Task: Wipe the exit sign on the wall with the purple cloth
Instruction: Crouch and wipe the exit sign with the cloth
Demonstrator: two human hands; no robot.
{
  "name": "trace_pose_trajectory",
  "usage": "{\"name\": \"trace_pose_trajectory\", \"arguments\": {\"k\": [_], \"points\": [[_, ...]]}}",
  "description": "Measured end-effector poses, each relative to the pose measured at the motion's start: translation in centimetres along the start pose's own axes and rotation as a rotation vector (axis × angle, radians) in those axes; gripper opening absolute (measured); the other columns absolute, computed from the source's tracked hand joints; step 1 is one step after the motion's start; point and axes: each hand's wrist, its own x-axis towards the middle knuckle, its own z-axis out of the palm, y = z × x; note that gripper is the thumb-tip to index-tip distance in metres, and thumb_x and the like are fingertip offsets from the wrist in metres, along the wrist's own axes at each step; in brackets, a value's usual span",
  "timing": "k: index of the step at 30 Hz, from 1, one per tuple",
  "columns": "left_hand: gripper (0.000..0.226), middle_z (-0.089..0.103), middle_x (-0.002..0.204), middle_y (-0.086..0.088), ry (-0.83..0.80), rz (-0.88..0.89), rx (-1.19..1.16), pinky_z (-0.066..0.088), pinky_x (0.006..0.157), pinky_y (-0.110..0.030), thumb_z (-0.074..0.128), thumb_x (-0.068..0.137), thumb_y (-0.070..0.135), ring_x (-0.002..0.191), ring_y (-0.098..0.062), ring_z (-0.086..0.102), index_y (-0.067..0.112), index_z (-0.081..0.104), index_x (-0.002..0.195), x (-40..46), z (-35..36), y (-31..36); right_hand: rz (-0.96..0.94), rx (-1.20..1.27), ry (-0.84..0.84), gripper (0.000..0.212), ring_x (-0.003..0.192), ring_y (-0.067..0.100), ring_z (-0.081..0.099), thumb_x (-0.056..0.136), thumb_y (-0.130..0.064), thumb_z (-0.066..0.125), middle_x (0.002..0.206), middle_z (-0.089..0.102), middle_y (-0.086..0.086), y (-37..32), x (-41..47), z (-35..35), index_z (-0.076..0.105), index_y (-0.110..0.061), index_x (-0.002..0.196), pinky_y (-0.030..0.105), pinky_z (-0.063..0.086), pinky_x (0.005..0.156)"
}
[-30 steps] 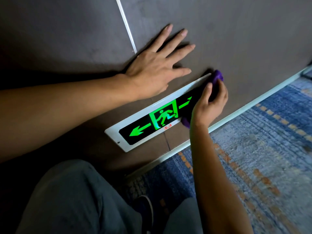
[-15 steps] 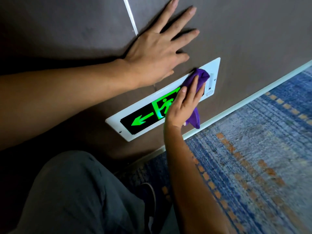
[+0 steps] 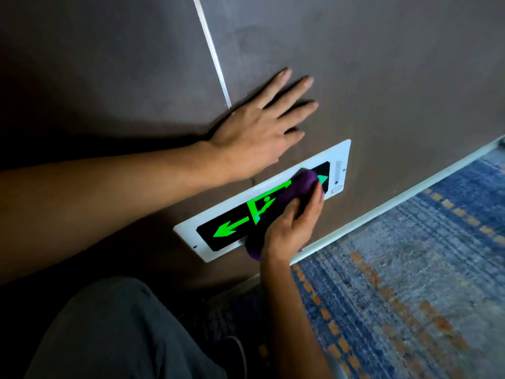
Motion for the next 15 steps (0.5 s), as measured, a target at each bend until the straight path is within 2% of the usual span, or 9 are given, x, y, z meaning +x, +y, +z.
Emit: {"name": "trace_pose_trajectory", "arguments": {"k": [2,5,8,12,15], "points": [[0.063,0.022,0.171,-0.012,0.007,0.005,0.001,0.004,0.126,-0.065,0.060,0.089,0.055,0.158,-0.047,0.009,0.027,0.057,0.146,0.1,0.0,0.0,-0.025,-0.012,0.061,0.052,0.154,0.015,0.033,0.105,-0.014,0.049,0.165,0.037,0.003,-0.6,3.6,-1.0,0.041,-0.025,0.156,0.002,0.019,0.114],[0.064,0.023,0.171,-0.011,0.003,0.007,0.020,0.003,0.125,-0.065,0.060,0.089,0.058,0.158,-0.047,0.009,0.027,0.058,0.144,0.0,-0.1,-0.1,-0.068,-0.031,0.116,0.053,0.153,0.021,0.034,0.105,-0.022,0.048,0.164,0.038,0.007,-1.4,9.3,-1.4,0.039,-0.019,0.157,0.009,0.022,0.117],[0.067,0.017,0.172,-0.011,-0.032,0.005,0.044,0.001,0.125,-0.065,0.055,0.092,0.061,0.158,-0.046,0.005,0.027,0.052,0.149,0.0,-0.2,0.1,-0.025,-0.040,0.074,0.050,0.152,0.024,0.034,0.107,-0.024,0.049,0.165,0.036,0.012,-1.3,11.4,-0.5,0.043,-0.018,0.156,0.003,0.020,0.110],[0.064,0.011,0.173,-0.012,-0.095,0.010,0.027,0.001,0.126,-0.065,0.048,0.097,0.055,0.158,-0.046,0.000,0.025,0.046,0.154,0.2,-0.7,0.0,0.004,-0.090,0.035,0.046,0.153,0.025,0.031,0.109,-0.028,0.045,0.168,0.029,0.009,-0.7,6.8,1.5,0.045,-0.023,0.155,0.034,0.030,0.120],[0.061,0.012,0.173,-0.012,-0.087,0.016,-0.016,0.002,0.126,-0.065,0.037,0.096,0.046,0.158,-0.046,0.001,0.023,0.048,0.152,0.2,-1.1,-0.1,-0.027,-0.069,0.012,0.048,0.155,0.026,0.029,0.107,-0.028,0.042,0.168,0.028,0.013,0.2,2.7,2.3,0.044,-0.020,0.154,0.045,0.026,0.124]]}}
